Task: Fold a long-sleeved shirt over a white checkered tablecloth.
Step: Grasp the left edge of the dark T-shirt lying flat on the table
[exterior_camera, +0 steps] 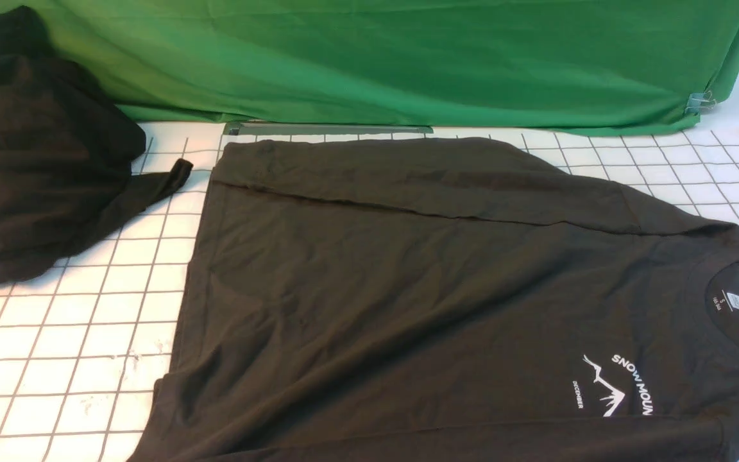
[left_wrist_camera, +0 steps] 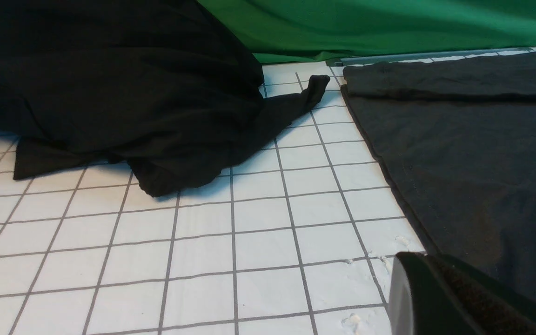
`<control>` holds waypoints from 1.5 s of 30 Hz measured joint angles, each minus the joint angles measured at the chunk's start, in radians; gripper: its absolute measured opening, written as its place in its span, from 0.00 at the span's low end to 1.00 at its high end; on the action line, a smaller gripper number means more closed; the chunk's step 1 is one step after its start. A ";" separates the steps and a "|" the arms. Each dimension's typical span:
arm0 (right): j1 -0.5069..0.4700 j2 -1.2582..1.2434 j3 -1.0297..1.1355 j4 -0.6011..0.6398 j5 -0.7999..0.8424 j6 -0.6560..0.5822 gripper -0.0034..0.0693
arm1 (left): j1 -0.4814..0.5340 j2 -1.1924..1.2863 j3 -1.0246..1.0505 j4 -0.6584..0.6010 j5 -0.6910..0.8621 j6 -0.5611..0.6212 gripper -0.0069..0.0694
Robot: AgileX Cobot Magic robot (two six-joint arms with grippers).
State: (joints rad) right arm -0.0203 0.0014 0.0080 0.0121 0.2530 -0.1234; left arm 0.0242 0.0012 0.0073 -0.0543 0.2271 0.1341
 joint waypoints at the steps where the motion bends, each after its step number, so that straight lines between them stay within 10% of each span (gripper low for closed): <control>1: 0.000 0.000 0.000 0.000 0.000 0.000 0.38 | 0.000 0.000 0.000 0.000 0.000 0.000 0.12; 22: 0.000 0.000 0.000 0.000 0.000 0.000 0.38 | 0.000 0.000 0.000 0.028 -0.016 0.000 0.12; 32: 0.000 0.000 0.000 0.000 0.000 0.000 0.38 | 0.000 0.000 0.000 -0.360 -0.318 -0.245 0.12; 45: 0.000 0.000 0.000 0.000 0.000 0.000 0.38 | 0.000 0.000 -0.006 -0.386 -0.726 -0.377 0.12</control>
State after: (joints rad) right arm -0.0203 0.0014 0.0080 0.0121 0.2530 -0.1234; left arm 0.0242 0.0012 0.0011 -0.4404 -0.4986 -0.2428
